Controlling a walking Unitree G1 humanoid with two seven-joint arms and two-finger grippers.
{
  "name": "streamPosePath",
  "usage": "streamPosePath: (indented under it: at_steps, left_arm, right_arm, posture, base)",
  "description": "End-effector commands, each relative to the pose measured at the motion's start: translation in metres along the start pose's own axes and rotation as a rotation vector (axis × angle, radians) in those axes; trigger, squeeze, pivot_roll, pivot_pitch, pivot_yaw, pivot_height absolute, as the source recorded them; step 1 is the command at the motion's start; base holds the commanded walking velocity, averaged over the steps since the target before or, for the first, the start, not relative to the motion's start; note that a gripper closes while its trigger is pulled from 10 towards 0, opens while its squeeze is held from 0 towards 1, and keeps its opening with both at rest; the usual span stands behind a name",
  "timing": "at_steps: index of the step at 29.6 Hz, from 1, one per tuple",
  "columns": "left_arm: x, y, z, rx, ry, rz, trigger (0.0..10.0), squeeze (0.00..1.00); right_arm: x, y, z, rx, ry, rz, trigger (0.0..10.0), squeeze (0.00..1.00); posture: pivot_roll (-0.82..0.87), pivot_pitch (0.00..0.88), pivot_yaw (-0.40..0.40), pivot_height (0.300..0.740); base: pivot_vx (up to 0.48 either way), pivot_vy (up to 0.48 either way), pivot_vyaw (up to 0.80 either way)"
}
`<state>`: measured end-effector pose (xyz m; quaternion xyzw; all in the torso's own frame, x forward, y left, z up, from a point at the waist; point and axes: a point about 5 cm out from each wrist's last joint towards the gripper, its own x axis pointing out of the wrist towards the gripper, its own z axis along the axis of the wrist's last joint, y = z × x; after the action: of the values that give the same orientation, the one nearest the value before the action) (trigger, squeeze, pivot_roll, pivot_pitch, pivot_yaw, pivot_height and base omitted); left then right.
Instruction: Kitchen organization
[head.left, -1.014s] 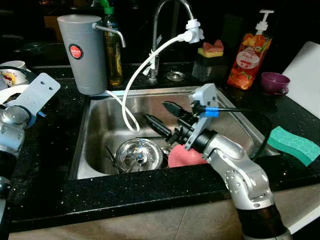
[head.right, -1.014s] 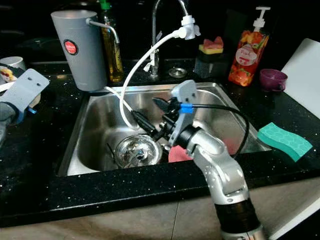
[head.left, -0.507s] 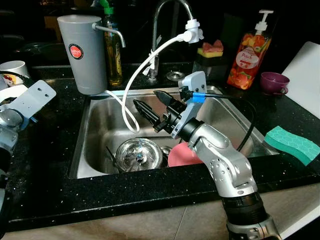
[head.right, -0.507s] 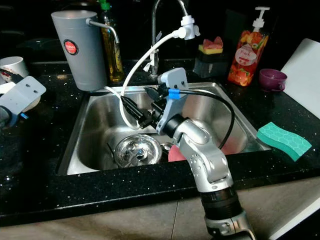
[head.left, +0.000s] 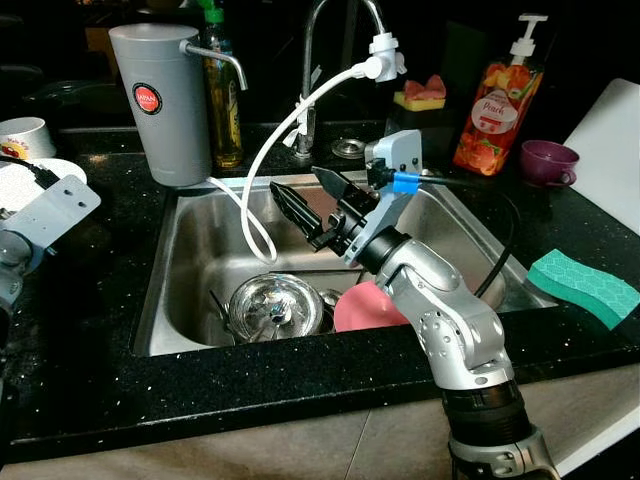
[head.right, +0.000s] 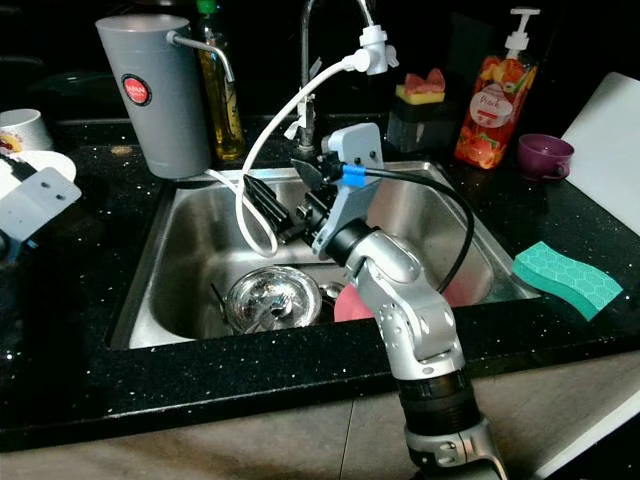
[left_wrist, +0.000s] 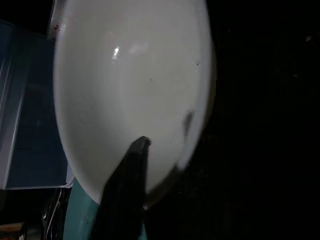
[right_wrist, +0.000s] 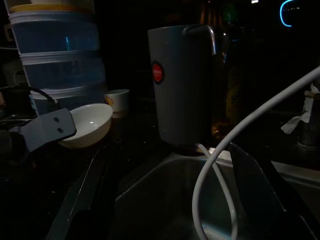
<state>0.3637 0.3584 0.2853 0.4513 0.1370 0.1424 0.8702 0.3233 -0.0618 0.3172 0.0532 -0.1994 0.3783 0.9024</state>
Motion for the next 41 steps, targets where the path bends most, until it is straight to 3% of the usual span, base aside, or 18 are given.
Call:
streamPosePath:
  at_steps: [1,8,9,11,12,15,17,18,20,23,24,27,28,31,35,41]
  left_arm:
    - [-0.001,0.004,-0.010,0.018,0.032,0.002,0.0,0.00]
    - [-0.001,0.005,-0.005,0.011,-0.022,0.029,0.0,0.00]
    - [-0.002,0.006,0.008,0.028,-0.111,0.061,0.0,0.00]
    - [-0.003,0.006,0.015,0.037,-0.160,0.080,0.0,0.00]
    - [-0.005,0.007,0.025,0.058,-0.225,0.107,10.0,0.00]
    - [-0.011,0.008,0.047,0.065,-0.361,0.133,10.0,0.00]
    - [-0.021,0.002,0.070,0.081,-0.520,0.079,10.0,0.00]
    - [-0.033,-0.004,0.088,0.111,-0.647,0.022,10.0,0.00]
    - [-0.037,-0.007,0.093,0.122,-0.693,-0.001,10.0,0.00]
    - [-0.052,-0.021,0.108,0.126,-0.811,-0.111,10.0,0.00]
    - [-0.059,-0.030,0.113,0.164,-0.854,-0.151,10.0,0.00]
    - [-0.063,-0.036,0.116,0.192,-0.883,-0.175,10.0,0.00]
    - [-0.073,-0.053,0.122,0.275,-0.948,-0.218,10.0,0.00]
    - [-0.076,-0.060,0.126,0.303,-0.974,-0.220,10.0,0.00]
    - [-0.083,-0.078,0.140,0.381,-1.039,-0.202,10.0,0.00]
    - [-0.091,-0.097,0.147,0.457,-1.090,-0.215,10.0,0.00]
  right_arm:
    - [-0.001,0.002,0.004,0.002,-0.018,0.004,10.0,0.00]
    - [-0.001,0.001,0.004,-0.003,-0.021,-0.001,10.0,0.00]
    - [-0.001,0.001,0.004,-0.006,-0.023,-0.004,10.0,0.00]
    - [-0.001,0.001,0.005,-0.008,-0.024,-0.005,10.0,0.00]
    - [-0.002,0.000,0.005,-0.010,-0.026,-0.007,10.0,0.00]
    - [-0.004,-0.002,0.007,-0.015,-0.030,-0.013,10.0,0.00]
    - [-0.008,-0.004,0.011,-0.025,-0.036,-0.016,10.0,0.00]
    - [-0.010,-0.006,0.014,-0.039,-0.040,-0.022,10.0,0.00]
    - [-0.011,-0.007,0.015,-0.043,-0.041,-0.024,10.0,0.00]
    - [-0.014,-0.010,0.020,-0.055,-0.052,-0.035,10.0,0.00]
    - [-0.015,-0.011,0.022,-0.061,-0.053,-0.032,10.0,0.00]
    - [-0.016,-0.011,0.022,-0.064,-0.052,-0.029,10.0,0.00]
    - [-0.017,-0.011,0.019,-0.077,-0.004,-0.030,10.0,0.00]
    - [-0.017,-0.012,0.014,-0.070,0.031,-0.045,10.0,0.00]
    - [-0.013,-0.015,0.003,0.012,0.077,-0.099,10.0,0.00]
    - [-0.009,-0.025,-0.007,0.057,0.133,-0.193,10.0,0.00]
  posture:
    - [0.09,0.216,-0.023,0.740]
    - [0.09,0.199,-0.028,0.740]
    - [0.09,0.193,-0.029,0.740]
    - [0.09,0.193,-0.029,0.740]
    - [0.08,0.188,-0.030,0.740]
    - [0.08,0.181,-0.032,0.740]
    - [0.08,0.175,-0.035,0.740]
    - [0.08,0.172,-0.035,0.740]
    - [0.08,0.172,-0.035,0.740]
    - [0.08,0.167,-0.033,0.740]
    - [0.08,0.163,-0.033,0.740]
    - [0.08,0.163,-0.033,0.740]
    - [0.08,0.163,-0.033,0.740]
    - [0.07,0.157,-0.033,0.740]
    - [0.07,0.157,-0.033,0.740]
    - [0.07,0.150,-0.039,0.740]
  base:
    - [0.000,0.000,0.00]
    - [0.000,0.000,0.00]
    - [0.000,0.000,0.00]
    - [0.000,0.000,0.00]
    - [0.000,0.000,0.00]
    - [0.000,0.000,0.00]
    - [0.000,0.000,0.00]
    - [0.000,0.000,0.00]
    - [0.000,0.000,0.00]
    - [0.000,0.000,0.00]
    - [0.000,0.000,0.00]
    - [0.000,0.000,0.00]
    - [0.000,0.000,0.00]
    - [0.000,0.000,0.00]
    - [0.000,0.000,0.00]
    - [0.000,0.000,0.00]
